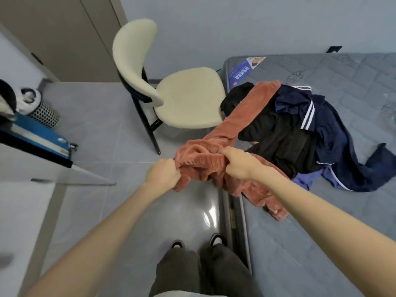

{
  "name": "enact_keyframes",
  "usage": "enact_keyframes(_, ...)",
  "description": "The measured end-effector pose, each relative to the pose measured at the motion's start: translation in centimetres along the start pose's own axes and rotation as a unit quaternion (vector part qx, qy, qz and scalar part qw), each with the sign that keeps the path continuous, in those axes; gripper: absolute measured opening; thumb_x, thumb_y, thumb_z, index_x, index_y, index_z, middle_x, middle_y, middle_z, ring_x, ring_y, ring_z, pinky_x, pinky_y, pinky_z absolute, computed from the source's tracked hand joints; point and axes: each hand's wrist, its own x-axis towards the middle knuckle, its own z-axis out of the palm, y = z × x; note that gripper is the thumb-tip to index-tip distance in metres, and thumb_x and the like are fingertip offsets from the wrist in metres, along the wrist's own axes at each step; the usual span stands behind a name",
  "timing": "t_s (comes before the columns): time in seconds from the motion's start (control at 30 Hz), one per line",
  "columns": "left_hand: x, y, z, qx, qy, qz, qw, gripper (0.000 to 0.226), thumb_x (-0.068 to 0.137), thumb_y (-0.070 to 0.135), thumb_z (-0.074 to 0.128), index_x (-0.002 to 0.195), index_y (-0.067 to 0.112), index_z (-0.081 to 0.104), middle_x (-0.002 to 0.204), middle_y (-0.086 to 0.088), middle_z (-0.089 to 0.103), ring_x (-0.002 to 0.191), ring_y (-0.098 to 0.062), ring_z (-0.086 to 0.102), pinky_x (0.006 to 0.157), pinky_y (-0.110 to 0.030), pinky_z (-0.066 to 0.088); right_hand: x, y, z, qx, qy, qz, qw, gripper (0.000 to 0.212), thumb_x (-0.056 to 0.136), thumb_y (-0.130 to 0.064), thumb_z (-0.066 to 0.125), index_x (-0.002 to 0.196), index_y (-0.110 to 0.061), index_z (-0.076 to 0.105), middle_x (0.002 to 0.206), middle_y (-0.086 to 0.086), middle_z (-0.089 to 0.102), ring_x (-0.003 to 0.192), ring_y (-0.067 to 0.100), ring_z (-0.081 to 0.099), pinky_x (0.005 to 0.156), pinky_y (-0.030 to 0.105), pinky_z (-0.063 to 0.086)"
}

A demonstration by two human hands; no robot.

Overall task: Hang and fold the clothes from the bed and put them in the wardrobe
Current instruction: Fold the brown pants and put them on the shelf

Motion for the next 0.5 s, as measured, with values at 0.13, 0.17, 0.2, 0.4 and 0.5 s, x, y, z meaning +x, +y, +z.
enact_keyframes(0.13, -4.3, -5.2, -1.3, -0.113, -0.024, -0.007, 0.993, 0.023, 0.091, 0.014, 0.045, 0.088, 0.002, 0.065, 0.099, -0.026, 0.067, 0.093, -0.04, 0.062, 0.068, -0.034, 0.043, -1.4, -5.3, 4.0, 0.063, -0.096, -0.022, 0.993, 0.023, 0.072, -0.017, 0.065, 0.093, -0.017, 0.055, 0.095, 0.0, 0.064, 0.087, 0.023, 0.06, 0.076, 0.034, 0.05)
enact_keyframes(0.17, -5.4, -6.4, -1.6, -0.151, -0.04, 0.006, 0.988, 0.025, 0.091, 0.013, 0.045, 0.076, 0.008, 0.064, 0.093, -0.024, 0.068, 0.087, -0.037, 0.062, 0.062, -0.032, 0.039, -1.7, -6.7, 5.5, 0.057, -0.121, -0.01, 0.991, 0.027, 0.072, -0.028, 0.069, 0.093, -0.019, 0.054, 0.094, -0.003, 0.064, 0.086, 0.021, 0.061, 0.078, 0.035, 0.051)
enact_keyframes(0.2, -6.4, -7.7, -1.8, -0.182, -0.05, 0.019, 0.982, 0.03, 0.091, 0.012, 0.045, 0.064, 0.013, 0.059, 0.084, -0.021, 0.068, 0.078, -0.033, 0.06, 0.056, -0.03, 0.036, -2.0, -8.2, 7.0, 0.048, -0.136, 0.009, 0.99, 0.034, 0.072, -0.042, 0.071, 0.093, -0.021, 0.054, 0.095, -0.004, 0.065, 0.087, 0.021, 0.062, 0.081, 0.037, 0.052)
enact_keyframes(0.4, -12.7, -16.4, -1.7, -0.207, -0.02, 0.007, 0.978, 0.024, 0.085, 0.017, 0.047, 0.066, 0.022, 0.061, 0.067, 0.002, 0.061, 0.069, -0.022, 0.057, 0.056, -0.026, 0.037, -4.1, -17.7, 12.6, -0.054, 0.052, -0.027, 0.997, 0.045, 0.085, -0.02, 0.047, 0.13, -0.027, 0.046, 0.136, 0.007, 0.053, 0.108, 0.038, 0.058, 0.083, 0.041, 0.046)
enact_keyframes(0.5, -15.6, -19.8, -1.5, -0.214, -0.012, 0.004, 0.977, 0.013, 0.08, 0.028, 0.055, 0.071, 0.021, 0.061, 0.069, 0.002, 0.062, 0.068, -0.018, 0.057, 0.056, -0.026, 0.04, -4.5, -21.5, 10.9, -0.038, 0.093, -0.039, 0.994, 0.041, 0.083, -0.009, 0.041, 0.118, -0.027, 0.056, 0.113, 0.01, 0.066, 0.104, 0.036, 0.061, 0.083, 0.042, 0.048)
